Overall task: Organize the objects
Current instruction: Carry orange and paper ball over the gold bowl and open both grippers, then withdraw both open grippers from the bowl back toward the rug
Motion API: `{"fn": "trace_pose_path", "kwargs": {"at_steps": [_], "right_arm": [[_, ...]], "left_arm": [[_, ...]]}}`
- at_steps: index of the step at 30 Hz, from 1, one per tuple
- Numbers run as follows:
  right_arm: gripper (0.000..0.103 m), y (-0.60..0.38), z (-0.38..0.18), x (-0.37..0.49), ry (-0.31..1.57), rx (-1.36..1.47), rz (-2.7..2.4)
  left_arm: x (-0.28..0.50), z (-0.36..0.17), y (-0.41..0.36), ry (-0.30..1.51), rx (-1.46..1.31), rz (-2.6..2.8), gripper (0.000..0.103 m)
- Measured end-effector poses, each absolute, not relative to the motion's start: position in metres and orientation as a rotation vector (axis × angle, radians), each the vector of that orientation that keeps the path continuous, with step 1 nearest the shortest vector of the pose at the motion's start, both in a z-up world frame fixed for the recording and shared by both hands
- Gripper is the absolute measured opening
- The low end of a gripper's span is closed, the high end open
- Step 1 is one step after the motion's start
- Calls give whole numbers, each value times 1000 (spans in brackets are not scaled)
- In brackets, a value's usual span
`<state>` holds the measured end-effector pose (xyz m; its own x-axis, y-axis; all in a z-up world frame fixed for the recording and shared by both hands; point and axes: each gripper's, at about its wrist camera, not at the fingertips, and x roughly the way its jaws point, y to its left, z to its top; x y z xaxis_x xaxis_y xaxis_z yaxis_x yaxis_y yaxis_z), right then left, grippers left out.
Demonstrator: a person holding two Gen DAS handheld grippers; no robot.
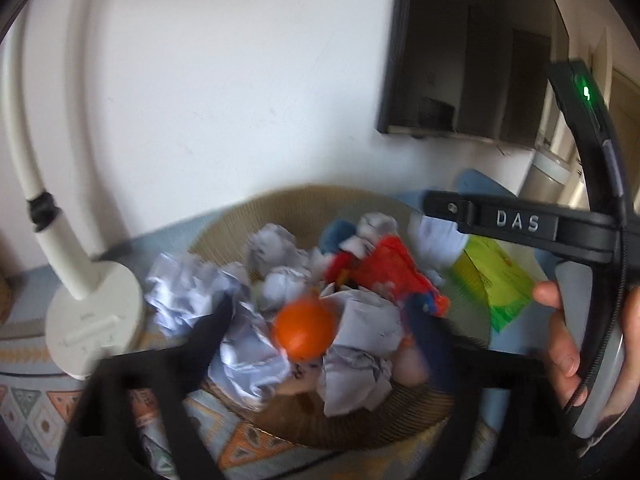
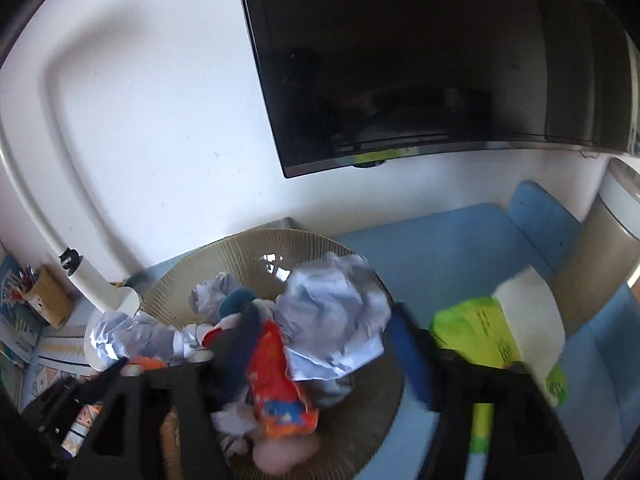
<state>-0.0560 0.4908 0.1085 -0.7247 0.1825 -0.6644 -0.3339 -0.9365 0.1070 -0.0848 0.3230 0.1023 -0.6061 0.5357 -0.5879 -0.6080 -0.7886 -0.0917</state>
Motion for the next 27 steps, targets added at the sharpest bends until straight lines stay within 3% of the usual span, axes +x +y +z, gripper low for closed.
{"fn": "trace_pose_path", "kwargs": {"at_steps": [13,18,19,21,27], "right_arm": [[73,425,109,45,404,-1118,2867],[73,355,96,70,362,-1270,2980],[74,334,81,65,354,-1288,3000],[88,309,60,71,354,-1324,3000],[89,271,0,62,224,-1355,2957]], "left_arm": [[-17,123,213,73,-809,2417,94],[11,112,148,24,-893,2436,102],[14,107,137,22,-913,2442,102],[18,92,110,3,-957,2505,102],[11,40,50,-123,-1136,2674,102]]}}
